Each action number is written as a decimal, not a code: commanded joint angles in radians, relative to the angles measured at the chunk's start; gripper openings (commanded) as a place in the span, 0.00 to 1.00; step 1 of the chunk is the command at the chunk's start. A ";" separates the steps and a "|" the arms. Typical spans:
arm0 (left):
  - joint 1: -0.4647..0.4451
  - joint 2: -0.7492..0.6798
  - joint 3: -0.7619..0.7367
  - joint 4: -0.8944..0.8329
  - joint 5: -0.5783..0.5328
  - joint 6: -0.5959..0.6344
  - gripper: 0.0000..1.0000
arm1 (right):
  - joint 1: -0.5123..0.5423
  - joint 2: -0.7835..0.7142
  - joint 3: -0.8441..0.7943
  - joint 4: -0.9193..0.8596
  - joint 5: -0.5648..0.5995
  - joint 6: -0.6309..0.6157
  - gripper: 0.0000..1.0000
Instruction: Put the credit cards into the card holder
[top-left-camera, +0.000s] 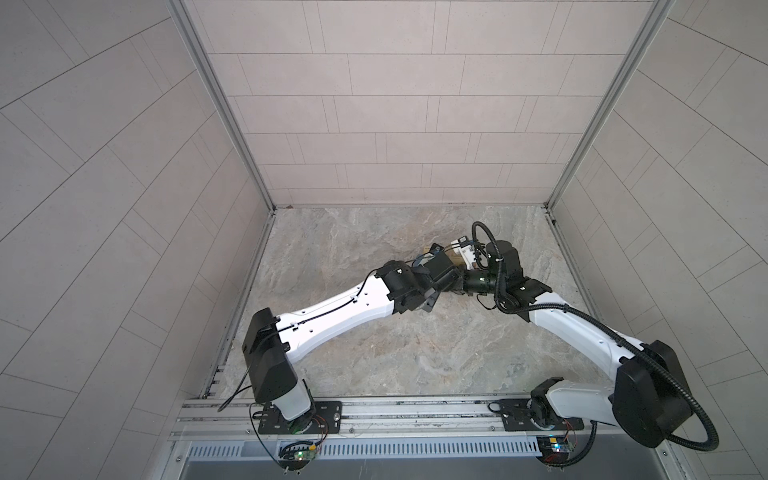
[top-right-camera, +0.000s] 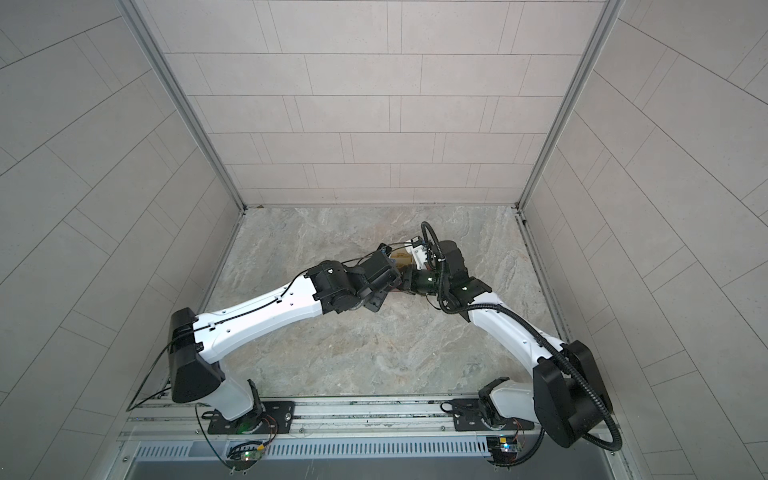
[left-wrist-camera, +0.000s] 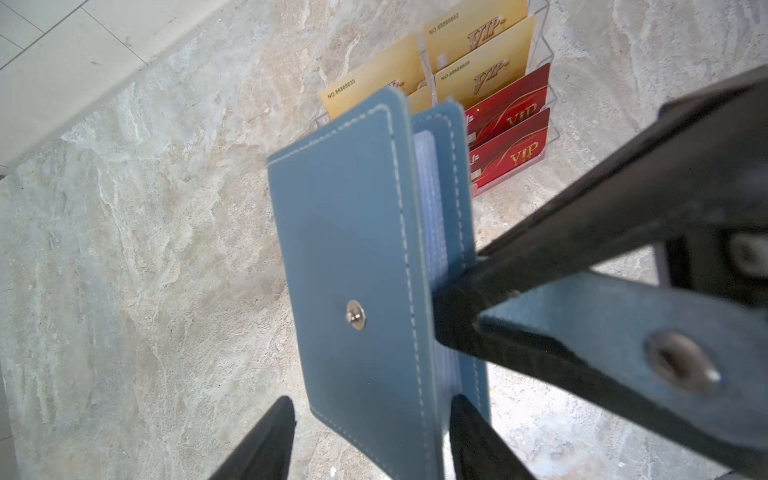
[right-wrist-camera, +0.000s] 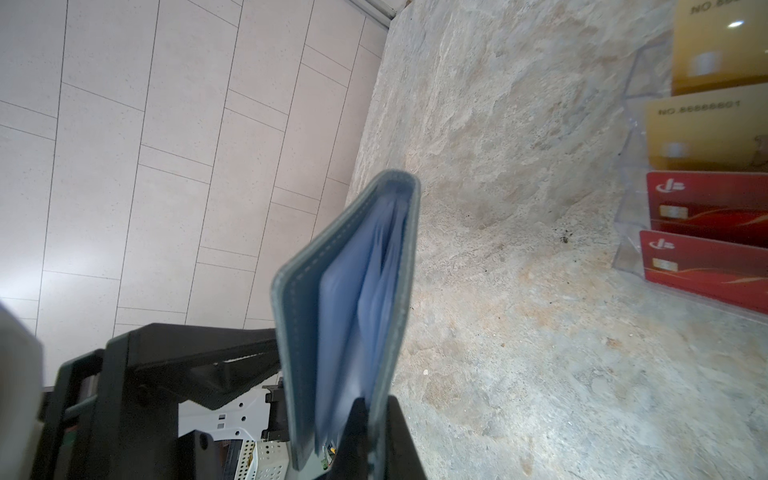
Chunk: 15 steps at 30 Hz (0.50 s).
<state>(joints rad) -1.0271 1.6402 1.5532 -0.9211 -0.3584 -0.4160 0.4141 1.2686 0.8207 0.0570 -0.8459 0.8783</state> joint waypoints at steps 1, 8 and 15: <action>0.022 -0.015 -0.020 0.022 0.013 0.011 0.61 | 0.003 -0.017 0.022 -0.004 -0.016 -0.014 0.00; 0.053 -0.044 -0.035 0.055 0.096 0.011 0.64 | 0.002 -0.009 0.034 -0.026 -0.013 -0.033 0.00; 0.082 -0.063 -0.058 0.097 0.163 0.014 0.66 | 0.003 0.002 0.041 -0.034 -0.022 -0.039 0.00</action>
<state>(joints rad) -0.9550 1.6081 1.5085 -0.8516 -0.2161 -0.4095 0.4141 1.2686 0.8234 0.0303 -0.8459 0.8528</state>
